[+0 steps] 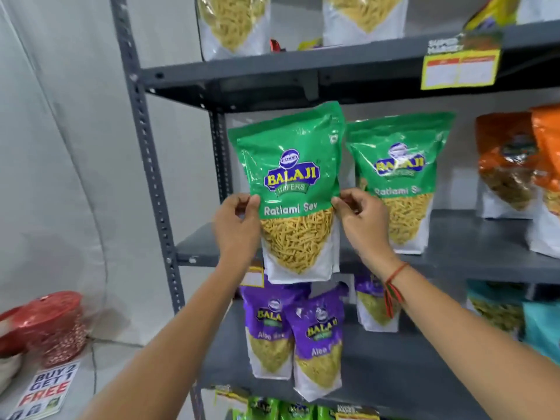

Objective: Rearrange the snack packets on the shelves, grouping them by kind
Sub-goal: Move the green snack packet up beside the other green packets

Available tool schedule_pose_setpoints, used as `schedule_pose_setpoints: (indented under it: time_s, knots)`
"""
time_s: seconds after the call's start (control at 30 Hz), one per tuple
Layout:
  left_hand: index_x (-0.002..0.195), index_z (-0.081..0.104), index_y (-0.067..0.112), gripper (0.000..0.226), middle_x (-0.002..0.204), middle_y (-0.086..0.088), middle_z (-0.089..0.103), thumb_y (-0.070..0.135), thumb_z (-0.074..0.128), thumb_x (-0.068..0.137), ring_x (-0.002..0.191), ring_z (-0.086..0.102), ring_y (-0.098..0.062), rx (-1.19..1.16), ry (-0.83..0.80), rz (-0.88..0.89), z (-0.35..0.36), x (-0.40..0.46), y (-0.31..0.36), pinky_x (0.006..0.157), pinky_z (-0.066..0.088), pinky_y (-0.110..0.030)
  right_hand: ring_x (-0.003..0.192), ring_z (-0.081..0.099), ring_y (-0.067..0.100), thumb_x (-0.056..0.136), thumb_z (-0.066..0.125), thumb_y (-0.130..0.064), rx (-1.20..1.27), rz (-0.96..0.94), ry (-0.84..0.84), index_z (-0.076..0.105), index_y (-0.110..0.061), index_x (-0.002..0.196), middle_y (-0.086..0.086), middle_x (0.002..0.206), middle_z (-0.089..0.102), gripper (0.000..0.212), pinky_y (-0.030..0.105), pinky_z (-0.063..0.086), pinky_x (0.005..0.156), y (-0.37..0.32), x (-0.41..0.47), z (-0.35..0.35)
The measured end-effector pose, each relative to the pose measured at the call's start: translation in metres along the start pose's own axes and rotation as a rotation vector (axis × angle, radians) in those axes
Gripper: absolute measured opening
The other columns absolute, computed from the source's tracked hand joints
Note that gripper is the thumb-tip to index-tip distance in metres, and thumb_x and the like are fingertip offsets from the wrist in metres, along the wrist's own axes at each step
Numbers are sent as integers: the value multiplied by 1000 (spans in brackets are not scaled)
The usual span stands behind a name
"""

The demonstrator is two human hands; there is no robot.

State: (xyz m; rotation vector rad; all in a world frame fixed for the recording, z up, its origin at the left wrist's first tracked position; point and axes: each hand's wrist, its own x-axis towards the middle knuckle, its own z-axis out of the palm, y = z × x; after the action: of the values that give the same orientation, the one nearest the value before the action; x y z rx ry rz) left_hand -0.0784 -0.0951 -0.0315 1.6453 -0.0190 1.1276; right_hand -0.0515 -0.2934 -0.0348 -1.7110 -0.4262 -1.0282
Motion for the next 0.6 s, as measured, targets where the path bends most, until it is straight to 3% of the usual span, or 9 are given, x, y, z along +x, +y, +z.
schedule_pose_setpoints:
  time_s: [0.1, 0.2, 0.27, 0.5, 0.6]
  knots:
    - [87, 69, 14, 16, 75, 1, 65, 28, 62, 89, 69, 56, -14, 129, 24, 13, 0, 39, 2, 65, 39, -23, 73, 63, 16, 83, 67, -18, 41, -4, -10, 72, -9, 90, 2, 76, 68, 12, 9, 45, 64, -1, 34, 29]
    - [85, 69, 16, 18, 79, -1, 71, 32, 61, 89, 73, 63, -18, 164, 19, -28, 4, 67, -10, 73, 48, -31, 78, 66, 19, 83, 67, -17, 64, 15, -51, 72, -10, 91, 3, 80, 70, 12, 27, 54, 72, 7, 53, 53]
    - [85, 69, 17, 18, 80, -1, 71, 32, 61, 89, 77, 66, -21, 192, -2, -63, 9, 79, -20, 76, 50, -34, 78, 66, 20, 83, 68, -18, 53, 42, -56, 71, -11, 90, 4, 80, 70, 11, 33, 54, 73, 17, 57, 65]
    - [88, 67, 16, 19, 77, 3, 67, 33, 59, 91, 74, 59, -16, 202, -76, -80, 27, 84, -52, 62, 39, -25, 78, 65, 11, 84, 66, -22, 68, 142, -121, 71, -14, 92, 1, 84, 72, 13, 25, 49, 72, 58, 54, 82]
    - [89, 67, 18, 21, 77, 5, 67, 37, 58, 90, 73, 60, -14, 154, -81, -40, 28, 82, -57, 61, 41, -20, 82, 67, 10, 85, 65, -26, 100, 134, -135, 70, -17, 92, -1, 85, 73, 13, 22, 50, 72, 63, 52, 80]
